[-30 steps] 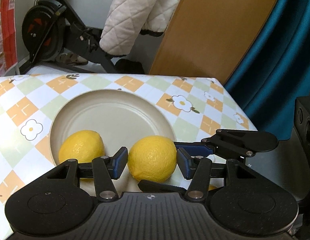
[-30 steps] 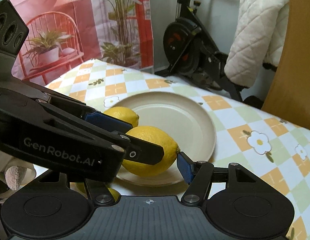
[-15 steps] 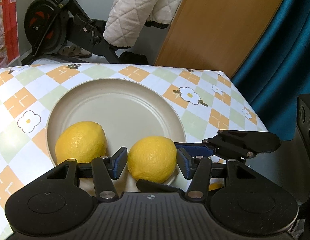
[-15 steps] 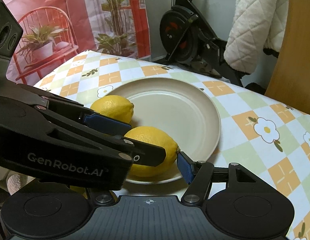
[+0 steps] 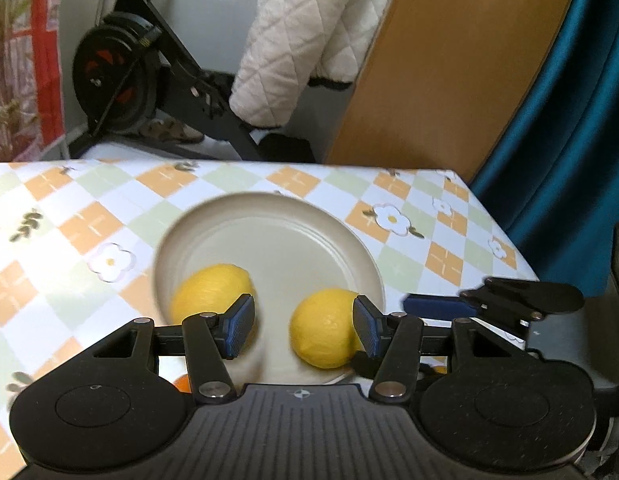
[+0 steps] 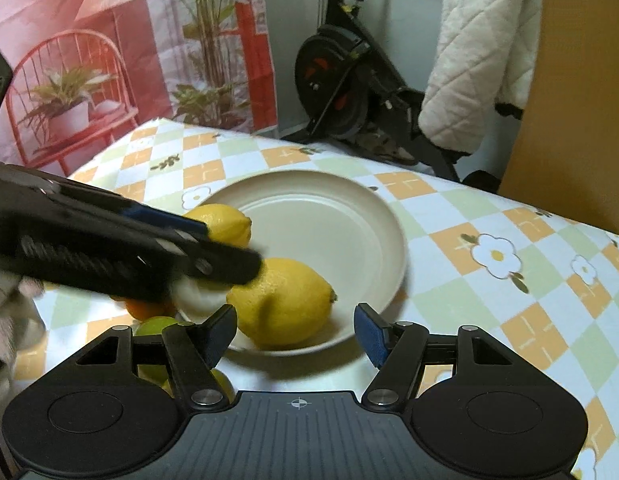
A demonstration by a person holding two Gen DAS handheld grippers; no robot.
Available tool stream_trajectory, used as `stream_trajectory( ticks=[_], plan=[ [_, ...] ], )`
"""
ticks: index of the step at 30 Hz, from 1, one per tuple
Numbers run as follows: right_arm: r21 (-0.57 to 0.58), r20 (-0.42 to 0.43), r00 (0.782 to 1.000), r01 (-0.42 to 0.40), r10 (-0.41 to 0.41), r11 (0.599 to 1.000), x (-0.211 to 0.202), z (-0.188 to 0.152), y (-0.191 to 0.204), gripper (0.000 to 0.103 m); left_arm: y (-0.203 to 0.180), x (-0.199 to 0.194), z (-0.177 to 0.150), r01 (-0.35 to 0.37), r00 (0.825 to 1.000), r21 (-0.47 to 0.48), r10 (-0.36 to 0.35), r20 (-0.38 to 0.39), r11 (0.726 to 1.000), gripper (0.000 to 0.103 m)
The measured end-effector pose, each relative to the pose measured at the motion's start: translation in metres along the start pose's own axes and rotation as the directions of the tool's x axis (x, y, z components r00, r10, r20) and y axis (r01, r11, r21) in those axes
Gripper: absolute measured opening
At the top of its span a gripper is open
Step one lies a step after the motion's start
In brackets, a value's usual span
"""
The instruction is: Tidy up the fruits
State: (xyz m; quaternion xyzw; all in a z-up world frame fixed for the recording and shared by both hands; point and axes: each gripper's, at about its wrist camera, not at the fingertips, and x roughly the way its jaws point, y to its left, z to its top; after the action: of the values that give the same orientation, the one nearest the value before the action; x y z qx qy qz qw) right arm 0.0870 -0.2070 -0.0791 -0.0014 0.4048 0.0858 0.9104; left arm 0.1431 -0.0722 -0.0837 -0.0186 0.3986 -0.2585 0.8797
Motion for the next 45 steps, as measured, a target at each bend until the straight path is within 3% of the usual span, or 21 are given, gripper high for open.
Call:
stream_trajectory(
  ticks=[4,12,17,27,36,45],
  plan=[
    [0.028,0.04,0.999,0.011,-0.012,1.0,-0.018,-0.009,-0.001,0.059,0.003,-0.019,-0.006,-0.065,0.998,0.009,0.064,0.022,0.998,0.056],
    [0.051,0.081,0.997,0.012,-0.016,0.999,-0.042,-0.028,0.01,0.056,0.005,-0.049,-0.033,-0.128,0.991,0.025,0.127,0.038,0.992,0.056],
    [0.018,0.076,0.997,0.016,-0.017,1.0,-0.049,-0.038,0.024,0.051,0.01,-0.062,-0.048,-0.13,0.99,-0.026,0.131,0.046,0.991,0.055],
    [-0.011,0.057,0.998,0.008,-0.008,1.0,-0.056,-0.054,0.038,0.036,0.0,-0.065,-0.078,-0.108,0.994,-0.001,0.108,0.014,0.994,0.042],
    [-0.001,0.055,0.998,0.02,-0.02,1.0,-0.065,-0.073,0.033,0.033,-0.01,-0.058,-0.102,-0.05,0.999,0.028,0.051,-0.019,0.998,0.039],
    [0.019,0.05,0.999,0.01,-0.011,1.0,-0.068,-0.078,0.031,0.033,-0.009,-0.059,-0.106,-0.052,0.998,0.029,0.053,-0.017,0.998,0.038]
  ],
)
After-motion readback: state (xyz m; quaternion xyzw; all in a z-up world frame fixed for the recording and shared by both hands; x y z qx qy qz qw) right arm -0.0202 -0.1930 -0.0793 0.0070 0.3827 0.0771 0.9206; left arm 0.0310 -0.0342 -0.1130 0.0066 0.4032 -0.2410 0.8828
